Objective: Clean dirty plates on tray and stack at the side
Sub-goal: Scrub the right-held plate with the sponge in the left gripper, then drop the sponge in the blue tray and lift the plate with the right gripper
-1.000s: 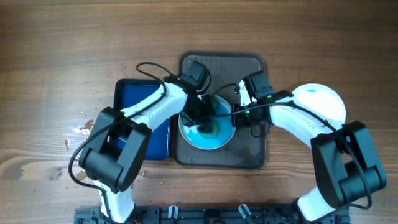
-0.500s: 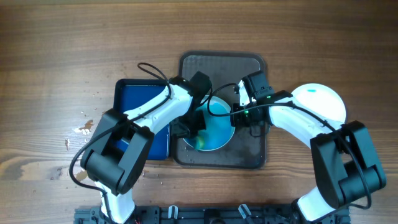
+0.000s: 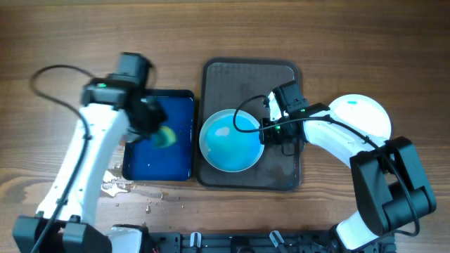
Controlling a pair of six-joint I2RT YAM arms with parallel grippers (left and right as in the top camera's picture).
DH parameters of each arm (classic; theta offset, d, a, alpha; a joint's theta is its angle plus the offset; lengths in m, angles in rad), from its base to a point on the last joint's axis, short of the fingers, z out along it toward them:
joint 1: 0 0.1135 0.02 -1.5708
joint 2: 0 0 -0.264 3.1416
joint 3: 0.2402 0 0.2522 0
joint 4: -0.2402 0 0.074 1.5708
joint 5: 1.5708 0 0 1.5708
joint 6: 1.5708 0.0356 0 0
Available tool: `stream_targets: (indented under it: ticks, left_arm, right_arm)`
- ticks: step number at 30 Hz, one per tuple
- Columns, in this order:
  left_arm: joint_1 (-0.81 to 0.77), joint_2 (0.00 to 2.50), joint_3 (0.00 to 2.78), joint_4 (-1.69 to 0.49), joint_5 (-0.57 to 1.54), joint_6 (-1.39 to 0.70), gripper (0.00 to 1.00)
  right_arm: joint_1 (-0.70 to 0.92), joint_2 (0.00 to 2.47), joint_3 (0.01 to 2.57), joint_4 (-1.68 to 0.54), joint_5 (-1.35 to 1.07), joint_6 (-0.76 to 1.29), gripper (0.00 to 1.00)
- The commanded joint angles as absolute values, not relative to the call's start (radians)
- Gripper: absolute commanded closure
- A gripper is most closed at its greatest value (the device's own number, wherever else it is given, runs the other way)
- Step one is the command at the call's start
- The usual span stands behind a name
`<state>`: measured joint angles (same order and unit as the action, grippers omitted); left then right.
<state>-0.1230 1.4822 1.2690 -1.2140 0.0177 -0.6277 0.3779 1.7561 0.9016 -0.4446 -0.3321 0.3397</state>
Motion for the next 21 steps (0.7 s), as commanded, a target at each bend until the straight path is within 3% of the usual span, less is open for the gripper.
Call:
stream_targets:
  ticks: [1,3,5,8,12,16,21]
  left_arm:
    - [-0.028,1.504,1.118,-1.102,-0.054,-0.519,0.96]
    - [-0.017,1.544,0.949,-0.947,-0.053,-0.521,0.94]
    - [-0.017,1.564,0.889,-0.897,-0.031,-0.531,0.82]
    - [-0.002,1.531,0.928,-0.926,0.037,-0.531,0.21]
    - [0.055,1.428,1.095,-1.086,0.041,-0.53,0.01]
    - [0.126,1.285,1.362,-1.263,0.064,-0.53,0.0]
    - [0.13,1.143,1.471,-1.306,0.058,-0.53,0.0]
  right_arm:
    - [0.366,1.773,0.9,-0.471,-0.245,0.34,0.96]
    - [0.366,1.738,0.928,-0.519,-0.244,0.329,0.96]
    - [0.367,1.681,0.957,-0.569,-0.216,0.286,0.96]
    - [0.378,1.586,1.069,-0.697,-0.15,0.182,0.96]
    - [0.463,1.573,1.242,-0.775,-0.01,0.13,0.96]
    - [0.647,1.622,1.428,-0.719,0.219,0.132,0.96]
    - [0.822,1.826,1.551,-0.539,0.381,0.108,0.96]
